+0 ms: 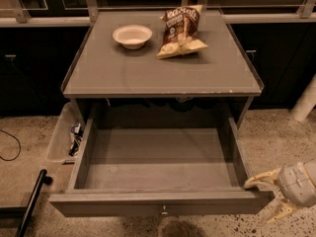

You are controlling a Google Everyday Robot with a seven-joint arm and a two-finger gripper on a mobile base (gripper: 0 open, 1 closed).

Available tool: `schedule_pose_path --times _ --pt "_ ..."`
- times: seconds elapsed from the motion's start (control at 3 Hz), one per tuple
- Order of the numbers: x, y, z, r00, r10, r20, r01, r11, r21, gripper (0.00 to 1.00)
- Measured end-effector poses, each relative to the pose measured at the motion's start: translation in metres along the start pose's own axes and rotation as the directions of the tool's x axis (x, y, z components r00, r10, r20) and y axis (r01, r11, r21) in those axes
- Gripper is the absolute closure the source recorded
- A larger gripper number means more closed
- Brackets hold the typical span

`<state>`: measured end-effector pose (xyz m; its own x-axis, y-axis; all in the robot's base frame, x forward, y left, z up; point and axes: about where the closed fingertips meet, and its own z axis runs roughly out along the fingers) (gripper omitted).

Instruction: Open top drawer

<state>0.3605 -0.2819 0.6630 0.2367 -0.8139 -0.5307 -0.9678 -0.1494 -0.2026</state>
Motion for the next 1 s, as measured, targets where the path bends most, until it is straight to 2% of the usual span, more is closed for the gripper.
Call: schedule_pose_path --times 0.33,0.67,1.0 --pt "-0.023 -0.010 -0.003 0.998 -0.056 -0.003 0.056 0.9983 -0.014 0.00" --pt "-0.067 -0.027 -0.020 0.986 -0.165 -0.012 0.165 0.9863 -0.011 0.00" --pt "-0.115 -0.049 -0.047 0.962 -0.271 -0.038 0.271 0.9625 0.004 0.00"
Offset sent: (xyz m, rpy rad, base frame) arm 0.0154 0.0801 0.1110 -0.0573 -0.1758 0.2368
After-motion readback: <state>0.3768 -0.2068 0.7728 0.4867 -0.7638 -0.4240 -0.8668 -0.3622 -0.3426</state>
